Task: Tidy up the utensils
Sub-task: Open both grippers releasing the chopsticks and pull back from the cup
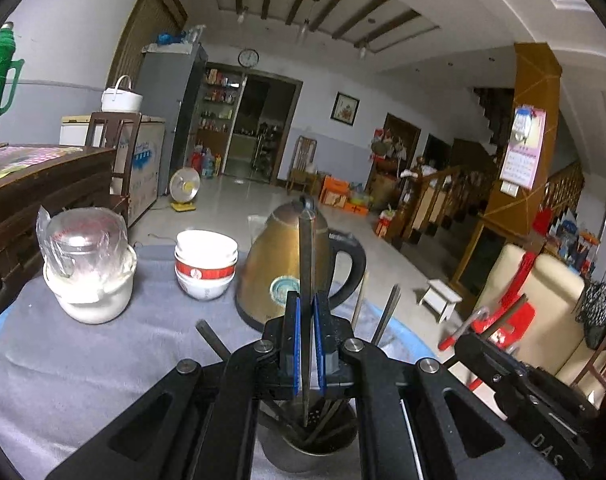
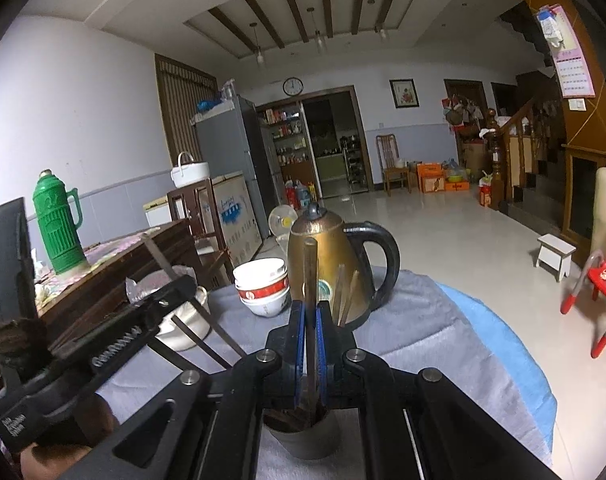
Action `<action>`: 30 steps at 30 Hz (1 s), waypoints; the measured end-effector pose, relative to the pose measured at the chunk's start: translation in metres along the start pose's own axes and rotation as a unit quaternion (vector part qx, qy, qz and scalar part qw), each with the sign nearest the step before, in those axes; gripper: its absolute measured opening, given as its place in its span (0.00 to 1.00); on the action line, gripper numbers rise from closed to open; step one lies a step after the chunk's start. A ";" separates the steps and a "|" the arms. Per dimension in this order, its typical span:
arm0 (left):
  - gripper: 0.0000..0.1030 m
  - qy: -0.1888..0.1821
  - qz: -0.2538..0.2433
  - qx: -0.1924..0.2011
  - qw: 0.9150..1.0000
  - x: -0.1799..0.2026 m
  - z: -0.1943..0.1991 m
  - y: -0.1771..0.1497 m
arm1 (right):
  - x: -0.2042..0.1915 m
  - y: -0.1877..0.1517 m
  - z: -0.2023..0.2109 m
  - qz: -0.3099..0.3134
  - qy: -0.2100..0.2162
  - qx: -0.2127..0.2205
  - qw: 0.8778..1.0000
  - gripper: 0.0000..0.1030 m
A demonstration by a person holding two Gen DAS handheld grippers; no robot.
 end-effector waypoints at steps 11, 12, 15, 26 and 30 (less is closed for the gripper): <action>0.43 0.012 0.006 -0.019 1.000 -0.009 0.007 0.005 | -0.002 -0.019 -0.020 0.010 0.006 -0.048 0.999 0.08; 0.46 0.009 0.011 -0.008 1.000 -0.011 0.014 0.010 | 0.001 -0.019 -0.020 0.007 0.003 -0.051 0.999 0.08; 0.51 0.017 0.018 0.022 0.999 -0.018 0.043 0.027 | 0.011 -0.013 -0.010 -0.003 -0.018 -0.039 0.999 0.10; 0.81 0.070 0.022 0.002 0.997 -0.044 0.113 0.006 | 0.028 -0.001 0.071 -0.028 -0.041 0.021 0.999 0.82; 0.81 0.085 0.021 -0.049 0.995 -0.049 0.115 -0.032 | 0.015 -0.025 0.089 -0.010 -0.030 -0.002 0.999 0.82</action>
Point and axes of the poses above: each gripper's, at about its wrist camera, not at the fingertips, and z roughly against the way its jaws point, x to its right, y to its top, the point moved 8 cm from there along -z, roughly the way its jaws point, and after that the axes turned 7 degrees about -y, right-handed, at the moved point
